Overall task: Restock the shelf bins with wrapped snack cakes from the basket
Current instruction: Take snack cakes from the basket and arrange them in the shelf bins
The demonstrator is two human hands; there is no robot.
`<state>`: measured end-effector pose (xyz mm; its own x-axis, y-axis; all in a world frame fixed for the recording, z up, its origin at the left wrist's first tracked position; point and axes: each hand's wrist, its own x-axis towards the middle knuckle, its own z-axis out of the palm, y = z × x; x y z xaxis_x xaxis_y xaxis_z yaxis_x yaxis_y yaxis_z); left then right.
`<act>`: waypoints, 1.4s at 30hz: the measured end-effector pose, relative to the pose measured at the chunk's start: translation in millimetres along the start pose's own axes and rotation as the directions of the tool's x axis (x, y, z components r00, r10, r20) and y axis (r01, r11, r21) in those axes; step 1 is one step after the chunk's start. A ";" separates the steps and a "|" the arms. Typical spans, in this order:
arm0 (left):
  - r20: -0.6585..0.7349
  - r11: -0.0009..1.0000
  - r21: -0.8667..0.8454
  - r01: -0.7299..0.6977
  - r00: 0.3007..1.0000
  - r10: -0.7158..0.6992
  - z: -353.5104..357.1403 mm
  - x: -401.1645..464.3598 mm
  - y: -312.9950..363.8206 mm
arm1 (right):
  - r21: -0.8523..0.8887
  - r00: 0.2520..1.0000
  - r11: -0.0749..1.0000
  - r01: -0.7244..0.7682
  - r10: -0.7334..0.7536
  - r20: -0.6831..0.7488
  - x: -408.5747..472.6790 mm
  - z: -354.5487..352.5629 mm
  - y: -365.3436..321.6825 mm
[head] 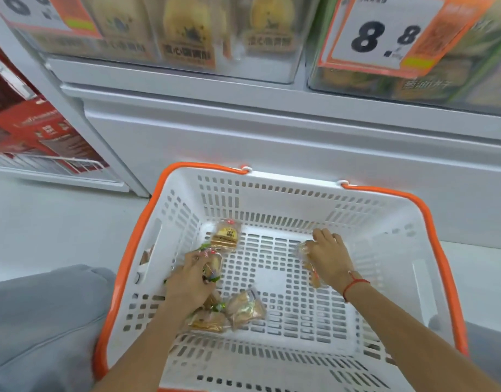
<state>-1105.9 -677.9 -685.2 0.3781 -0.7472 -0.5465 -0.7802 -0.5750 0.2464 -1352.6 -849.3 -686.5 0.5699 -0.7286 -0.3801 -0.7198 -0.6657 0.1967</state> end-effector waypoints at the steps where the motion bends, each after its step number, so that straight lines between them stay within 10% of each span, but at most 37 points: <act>1: 0.012 1.000 0.006 -0.009 1.000 0.009 -1.4 -0.3 0.7 | -0.011 0.999 1.000 0.012 -0.012 0.039 0.3 -1.8 1.2; 7: 0.134 0.988 -0.155 -0.023 0.990 0.044 -32.4 10.1 26.9 | 0.356 0.974 0.933 0.048 -0.123 0.189 0.1 -62.1 14.9; 12: 0.198 0.817 -0.536 -0.211 0.910 0.365 -122.7 -13.9 89.7 | 0.714 0.950 0.687 0.137 -0.295 0.102 -12.3 -150.6 29.8; 16: -0.052 0.681 -0.604 -0.414 0.873 0.485 -181.5 -39.3 108.8 | 0.839 0.960 0.515 0.176 -0.279 -0.030 -34.5 -222.0 37.0; 20: -0.331 0.521 -0.626 -0.580 0.802 0.497 -224.6 -57.2 113.6 | 0.716 0.924 0.589 0.375 -0.176 -0.339 -60.1 -283.2 42.7; 23: -0.555 0.351 -0.602 -0.718 0.691 0.462 -256.9 -66.6 122.5 | 0.541 0.790 0.687 0.485 -0.080 -0.607 -75.5 -324.2 40.5; 27: -0.904 0.370 -0.226 -0.901 0.335 0.264 -293.3 -64.3 131.3 | 0.284 0.533 0.798 0.531 -0.054 -0.845 -74.1 -361.6 29.6; 30: -0.964 0.566 -0.042 -0.823 0.183 0.195 -312.9 -47.0 124.1 | 0.180 0.348 0.850 0.496 -0.005 -0.937 -65.7 -386.1 21.9; 32: -0.944 0.728 0.016 -0.686 0.229 0.236 -319.4 -37.4 117.5 | 0.181 0.302 0.855 0.486 0.030 -0.953 -62.4 -400.7 19.7; 39: -0.869 0.867 0.213 -0.450 0.317 0.379 -325.0 -29.5 104.3 | 0.148 0.779 0.971 0.191 -0.058 -0.625 -18.3 -451.6 10.2; 42: -0.866 0.872 0.217 -0.439 0.325 0.380 -326.1 -31.3 105.1 | 0.129 0.861 0.983 0.128 -0.045 -0.507 -8.3 -465.7 6.0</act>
<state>-1037.2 -823.7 -381.2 0.2586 -0.7499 0.6089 -0.9543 -0.1006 0.2813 -1177.2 -922.4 -261.2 0.7239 -0.6790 0.1220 -0.6864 -0.7267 0.0279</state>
